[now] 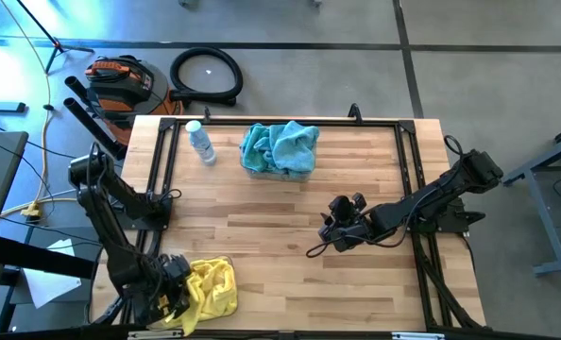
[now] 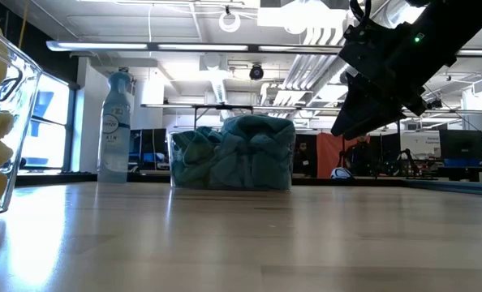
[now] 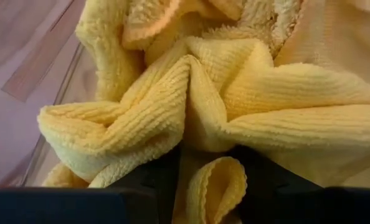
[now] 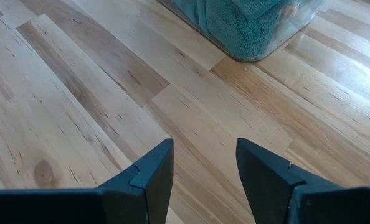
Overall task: Sort microfiber towel by color & place in baskets
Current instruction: Put the yellow microfiber towel into the bottom transparent bin, then return to Home Position
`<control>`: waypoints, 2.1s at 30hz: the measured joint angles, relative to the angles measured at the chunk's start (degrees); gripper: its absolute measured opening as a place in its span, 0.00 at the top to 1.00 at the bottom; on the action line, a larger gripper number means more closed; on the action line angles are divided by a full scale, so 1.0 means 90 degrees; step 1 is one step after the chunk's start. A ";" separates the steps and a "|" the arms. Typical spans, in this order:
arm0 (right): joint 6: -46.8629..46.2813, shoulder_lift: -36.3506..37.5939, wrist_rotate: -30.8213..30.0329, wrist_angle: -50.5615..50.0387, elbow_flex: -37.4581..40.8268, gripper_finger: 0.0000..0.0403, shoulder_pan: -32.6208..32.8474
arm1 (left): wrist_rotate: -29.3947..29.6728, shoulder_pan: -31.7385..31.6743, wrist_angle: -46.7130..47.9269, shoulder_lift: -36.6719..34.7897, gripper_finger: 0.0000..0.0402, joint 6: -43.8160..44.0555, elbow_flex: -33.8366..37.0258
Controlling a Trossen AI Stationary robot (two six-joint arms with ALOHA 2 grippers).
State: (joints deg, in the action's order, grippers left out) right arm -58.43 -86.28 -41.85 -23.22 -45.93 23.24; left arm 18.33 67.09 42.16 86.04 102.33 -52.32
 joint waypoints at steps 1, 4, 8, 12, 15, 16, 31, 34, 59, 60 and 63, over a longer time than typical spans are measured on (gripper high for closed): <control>0.0000 0.0000 0.0000 0.0001 0.0000 0.58 0.0000 | -0.0035 0.0000 0.0003 0.0025 0.70 -0.0015 -0.0002; -0.0002 0.0000 0.0000 0.0002 0.0000 0.58 0.0000 | -0.0127 -0.0002 -0.0009 0.0006 0.70 0.0029 -0.0015; -0.0032 0.0000 0.0000 0.0019 0.0000 0.58 0.0000 | -0.0161 -0.0001 0.0042 -0.0121 0.70 0.0004 -0.0140; -0.0017 0.0000 0.0000 0.0019 0.0000 0.58 0.0000 | -0.0141 -0.0101 0.0173 -0.0422 0.70 -0.0278 -0.0249; -0.0003 0.0000 0.0000 0.0023 0.0000 0.58 0.0000 | -0.0127 -0.0237 0.0201 -0.0703 0.70 -0.0543 -0.0260; -0.0001 0.0000 0.0000 0.0022 0.0000 0.58 0.0000 | -0.0119 -0.0281 0.0232 -0.0801 0.70 -0.0641 -0.0262; 0.0089 0.0000 0.0000 0.0022 0.0000 0.58 0.0000 | 0.1622 -0.1367 0.0886 -0.1513 0.70 -0.3358 -0.0262; 0.0053 0.0000 0.0000 0.0022 0.0000 0.58 0.0000 | 0.2394 -0.1834 0.0843 -0.1516 0.70 -0.4165 -0.0187; 0.0267 0.0000 0.0002 0.0032 0.0000 0.58 -0.0262 | 0.0643 -0.6491 -0.6386 -0.4278 0.70 -1.0495 0.3938; 0.0267 0.0000 0.0002 0.0029 0.0000 0.58 -0.0262 | 0.0641 -0.6570 -0.6420 -0.4522 0.70 -1.0497 0.4082; 0.0277 0.0000 0.0002 0.0027 0.0000 0.58 -0.0262 | 0.0538 -0.6762 -0.6428 -0.5283 0.70 -1.0496 0.4475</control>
State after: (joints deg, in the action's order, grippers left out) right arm -55.94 -86.28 -41.82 -22.98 -45.93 20.88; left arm 23.17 6.24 -15.69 38.50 7.87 -12.04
